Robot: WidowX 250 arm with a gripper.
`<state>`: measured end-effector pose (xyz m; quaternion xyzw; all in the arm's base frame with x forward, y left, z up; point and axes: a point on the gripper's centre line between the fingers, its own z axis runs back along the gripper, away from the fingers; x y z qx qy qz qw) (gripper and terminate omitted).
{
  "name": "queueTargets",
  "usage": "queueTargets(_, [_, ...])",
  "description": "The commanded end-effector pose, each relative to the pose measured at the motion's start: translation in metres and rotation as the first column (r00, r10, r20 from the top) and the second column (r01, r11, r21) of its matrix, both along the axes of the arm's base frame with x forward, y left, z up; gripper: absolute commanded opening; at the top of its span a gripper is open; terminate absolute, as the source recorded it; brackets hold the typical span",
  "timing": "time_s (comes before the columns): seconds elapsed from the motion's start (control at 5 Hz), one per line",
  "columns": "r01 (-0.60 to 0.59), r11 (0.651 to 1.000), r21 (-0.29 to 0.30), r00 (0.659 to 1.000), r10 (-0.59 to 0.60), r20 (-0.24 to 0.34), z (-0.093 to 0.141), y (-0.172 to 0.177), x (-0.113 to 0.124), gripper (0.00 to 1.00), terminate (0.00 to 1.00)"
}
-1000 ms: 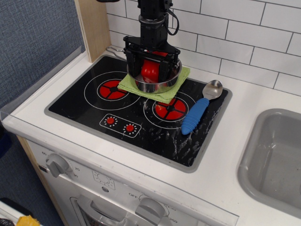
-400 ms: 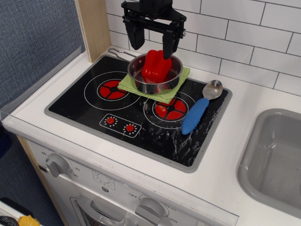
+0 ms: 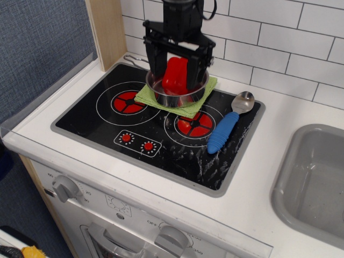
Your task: Put the red pepper into the silver bowl
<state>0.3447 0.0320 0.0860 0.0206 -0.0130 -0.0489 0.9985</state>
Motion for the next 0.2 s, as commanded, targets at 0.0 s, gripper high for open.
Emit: queueTargets(0.0, [0.004,1.000,0.008,0.997,-0.005,0.076,0.0254,0.0005,0.0018,1.00,1.00])
